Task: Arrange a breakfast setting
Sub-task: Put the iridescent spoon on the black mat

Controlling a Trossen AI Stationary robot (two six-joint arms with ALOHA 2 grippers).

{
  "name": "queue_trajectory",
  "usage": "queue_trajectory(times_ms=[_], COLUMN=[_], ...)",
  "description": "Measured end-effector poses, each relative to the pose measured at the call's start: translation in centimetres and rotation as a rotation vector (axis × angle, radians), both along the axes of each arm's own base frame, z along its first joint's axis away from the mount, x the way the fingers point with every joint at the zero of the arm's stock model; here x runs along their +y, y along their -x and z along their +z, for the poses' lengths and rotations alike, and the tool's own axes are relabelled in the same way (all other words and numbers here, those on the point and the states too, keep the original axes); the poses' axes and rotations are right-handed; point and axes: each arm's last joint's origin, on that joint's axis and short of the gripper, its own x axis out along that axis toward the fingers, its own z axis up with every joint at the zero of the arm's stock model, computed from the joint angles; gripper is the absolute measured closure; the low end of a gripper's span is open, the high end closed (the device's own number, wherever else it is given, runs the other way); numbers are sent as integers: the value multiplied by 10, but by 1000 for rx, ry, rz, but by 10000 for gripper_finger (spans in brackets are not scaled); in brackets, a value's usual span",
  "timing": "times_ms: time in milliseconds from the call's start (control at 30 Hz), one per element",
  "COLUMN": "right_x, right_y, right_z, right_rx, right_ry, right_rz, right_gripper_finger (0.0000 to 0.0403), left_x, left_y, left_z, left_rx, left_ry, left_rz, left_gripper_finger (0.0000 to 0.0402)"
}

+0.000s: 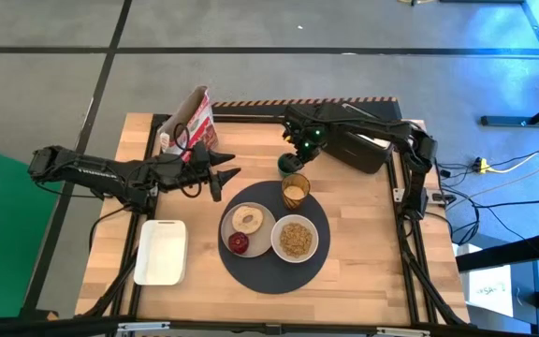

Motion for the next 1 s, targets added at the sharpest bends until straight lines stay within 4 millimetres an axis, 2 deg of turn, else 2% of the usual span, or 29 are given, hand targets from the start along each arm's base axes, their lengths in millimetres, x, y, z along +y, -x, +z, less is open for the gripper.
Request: queue_trajectory(times_ms=[233,400,767,867,1000], right_x=[-3,-7,-8,-10,-17], right_y=[-5,-9,-3,-2,-3], right_z=[-5,-5,-3,-3,-1], right_rx=[-42,-67,-119,-179,-229], right_ry=[11,139,400,388,414], right_rz=[-31,-15,523,604,619], right_gripper_finger=[170,171,172,172,172], left_x=[0,0,0,0,2], left_y=[0,0,2,2,-5], left_z=[-1,-1,-10,-12,-20], left_rx=[11,17,107,132,185], left_ry=[-3,-4,-6,-6,-37], left_rz=[5,6,7,7,2], left_gripper_finger=[175,175,175,175,175])
